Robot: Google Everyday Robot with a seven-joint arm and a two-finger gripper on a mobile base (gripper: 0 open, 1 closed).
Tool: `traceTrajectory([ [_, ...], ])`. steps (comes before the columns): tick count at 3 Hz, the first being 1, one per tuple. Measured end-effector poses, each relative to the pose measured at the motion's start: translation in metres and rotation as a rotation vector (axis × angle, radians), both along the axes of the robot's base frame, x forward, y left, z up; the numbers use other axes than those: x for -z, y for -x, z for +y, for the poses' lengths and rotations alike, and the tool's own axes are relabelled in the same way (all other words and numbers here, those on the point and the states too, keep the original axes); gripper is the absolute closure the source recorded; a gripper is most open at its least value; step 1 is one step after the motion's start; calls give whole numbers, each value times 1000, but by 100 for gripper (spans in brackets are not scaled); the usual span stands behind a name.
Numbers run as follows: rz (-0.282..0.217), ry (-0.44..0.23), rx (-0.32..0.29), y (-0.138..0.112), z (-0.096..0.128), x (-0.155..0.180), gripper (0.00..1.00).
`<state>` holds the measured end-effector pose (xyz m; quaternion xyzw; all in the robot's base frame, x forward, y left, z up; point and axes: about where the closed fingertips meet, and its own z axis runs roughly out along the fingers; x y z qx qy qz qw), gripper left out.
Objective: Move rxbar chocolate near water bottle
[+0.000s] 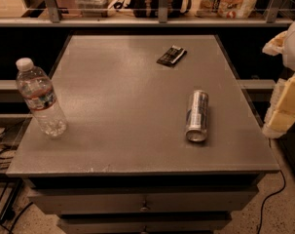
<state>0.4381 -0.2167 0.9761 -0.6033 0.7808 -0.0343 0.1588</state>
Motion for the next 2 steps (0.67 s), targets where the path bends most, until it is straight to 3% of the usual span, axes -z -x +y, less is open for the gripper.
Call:
traceTrajectory([
  [2,-26,9,13,-5,-1,-4,0],
])
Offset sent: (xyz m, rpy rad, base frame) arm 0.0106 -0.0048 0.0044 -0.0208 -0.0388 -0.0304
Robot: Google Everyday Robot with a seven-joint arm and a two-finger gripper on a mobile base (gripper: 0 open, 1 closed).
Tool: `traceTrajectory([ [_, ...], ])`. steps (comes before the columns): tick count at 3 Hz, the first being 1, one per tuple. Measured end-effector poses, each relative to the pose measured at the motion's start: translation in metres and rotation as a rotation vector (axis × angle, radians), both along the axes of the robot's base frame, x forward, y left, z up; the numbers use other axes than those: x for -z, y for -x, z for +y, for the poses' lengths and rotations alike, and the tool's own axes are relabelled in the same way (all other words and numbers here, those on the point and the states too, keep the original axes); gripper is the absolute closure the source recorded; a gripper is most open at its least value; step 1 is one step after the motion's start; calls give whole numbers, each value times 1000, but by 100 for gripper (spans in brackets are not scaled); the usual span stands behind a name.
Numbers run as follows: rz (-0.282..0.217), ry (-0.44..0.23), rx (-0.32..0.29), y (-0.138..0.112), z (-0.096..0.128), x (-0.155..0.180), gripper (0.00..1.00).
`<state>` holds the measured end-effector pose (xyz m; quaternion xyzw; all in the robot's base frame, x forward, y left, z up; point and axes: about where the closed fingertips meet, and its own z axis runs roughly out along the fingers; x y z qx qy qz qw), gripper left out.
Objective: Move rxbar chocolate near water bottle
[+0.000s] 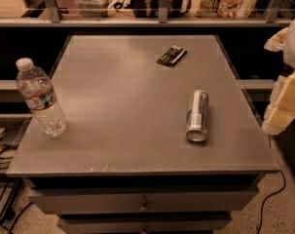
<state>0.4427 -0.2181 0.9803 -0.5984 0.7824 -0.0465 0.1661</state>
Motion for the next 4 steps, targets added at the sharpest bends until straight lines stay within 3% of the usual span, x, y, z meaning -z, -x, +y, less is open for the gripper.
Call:
traceTrajectory([
  [1,-55,-70,7,-17,-3,-3,0],
  [2,-126,-227,12,-51,10,-3,0],
  [3,-162,-386,3,-103,37,6,0],
  [4,-162,-386,3,-103,37,6,0],
])
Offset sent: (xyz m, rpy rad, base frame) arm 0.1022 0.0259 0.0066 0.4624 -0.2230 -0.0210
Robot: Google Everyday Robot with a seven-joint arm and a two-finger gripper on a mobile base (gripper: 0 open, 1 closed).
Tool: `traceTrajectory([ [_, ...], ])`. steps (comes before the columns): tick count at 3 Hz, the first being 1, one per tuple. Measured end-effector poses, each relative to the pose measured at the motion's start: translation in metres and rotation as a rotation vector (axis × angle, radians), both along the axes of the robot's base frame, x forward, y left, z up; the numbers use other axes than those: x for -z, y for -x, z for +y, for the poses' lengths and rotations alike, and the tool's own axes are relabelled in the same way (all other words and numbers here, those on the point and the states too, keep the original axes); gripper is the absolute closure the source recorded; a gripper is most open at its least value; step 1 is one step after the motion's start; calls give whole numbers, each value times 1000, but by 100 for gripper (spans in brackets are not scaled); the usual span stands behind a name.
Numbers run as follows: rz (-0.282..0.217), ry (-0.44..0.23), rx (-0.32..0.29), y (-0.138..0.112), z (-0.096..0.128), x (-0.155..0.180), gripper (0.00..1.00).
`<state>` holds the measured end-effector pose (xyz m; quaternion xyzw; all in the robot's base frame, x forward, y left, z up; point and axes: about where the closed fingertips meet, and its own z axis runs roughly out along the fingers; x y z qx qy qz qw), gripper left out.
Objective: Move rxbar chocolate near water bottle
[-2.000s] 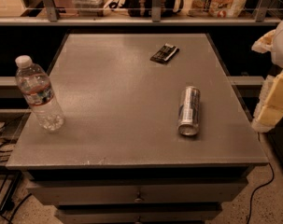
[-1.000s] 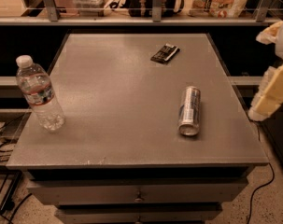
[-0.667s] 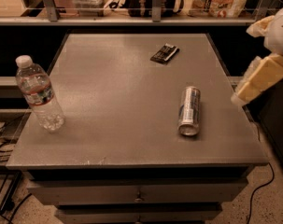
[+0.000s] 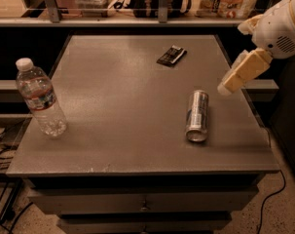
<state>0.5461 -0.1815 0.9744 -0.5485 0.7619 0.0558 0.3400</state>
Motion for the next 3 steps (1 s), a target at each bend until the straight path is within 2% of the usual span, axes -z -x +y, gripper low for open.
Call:
traceTrajectory([
  [1,-5,-16,-1,-17,11,6,0],
  [3,10,-81,-25,-76,44,30,0],
])
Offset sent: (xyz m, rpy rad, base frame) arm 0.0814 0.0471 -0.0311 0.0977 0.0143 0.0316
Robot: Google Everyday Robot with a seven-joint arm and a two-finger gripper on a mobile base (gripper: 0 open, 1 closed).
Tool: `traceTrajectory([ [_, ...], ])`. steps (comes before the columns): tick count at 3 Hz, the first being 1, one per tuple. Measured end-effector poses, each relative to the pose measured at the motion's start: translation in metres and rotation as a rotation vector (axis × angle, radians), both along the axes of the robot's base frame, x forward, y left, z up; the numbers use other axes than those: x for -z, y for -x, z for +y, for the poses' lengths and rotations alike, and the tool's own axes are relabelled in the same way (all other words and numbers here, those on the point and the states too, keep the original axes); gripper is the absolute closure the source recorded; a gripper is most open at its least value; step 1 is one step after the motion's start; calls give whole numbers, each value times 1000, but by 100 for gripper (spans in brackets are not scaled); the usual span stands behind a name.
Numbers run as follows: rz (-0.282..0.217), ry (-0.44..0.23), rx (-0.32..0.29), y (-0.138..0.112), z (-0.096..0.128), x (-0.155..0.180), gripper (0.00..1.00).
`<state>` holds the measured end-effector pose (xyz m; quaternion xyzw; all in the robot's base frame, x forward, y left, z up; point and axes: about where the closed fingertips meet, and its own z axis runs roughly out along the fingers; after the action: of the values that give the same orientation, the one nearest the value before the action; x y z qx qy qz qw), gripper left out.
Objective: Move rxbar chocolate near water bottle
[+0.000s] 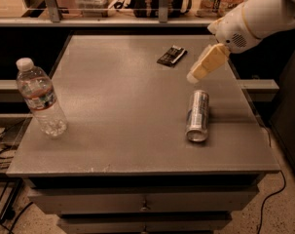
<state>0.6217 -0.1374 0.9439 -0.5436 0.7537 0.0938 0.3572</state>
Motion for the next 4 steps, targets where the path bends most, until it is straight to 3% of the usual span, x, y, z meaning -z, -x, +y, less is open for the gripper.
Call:
traceTrajectory([
  [2,28,-83,1,-70,36,29,0],
  [3,32,-100,1,-86,44,36,0],
  [4,33,-89,-4,-76,41,33,0],
])
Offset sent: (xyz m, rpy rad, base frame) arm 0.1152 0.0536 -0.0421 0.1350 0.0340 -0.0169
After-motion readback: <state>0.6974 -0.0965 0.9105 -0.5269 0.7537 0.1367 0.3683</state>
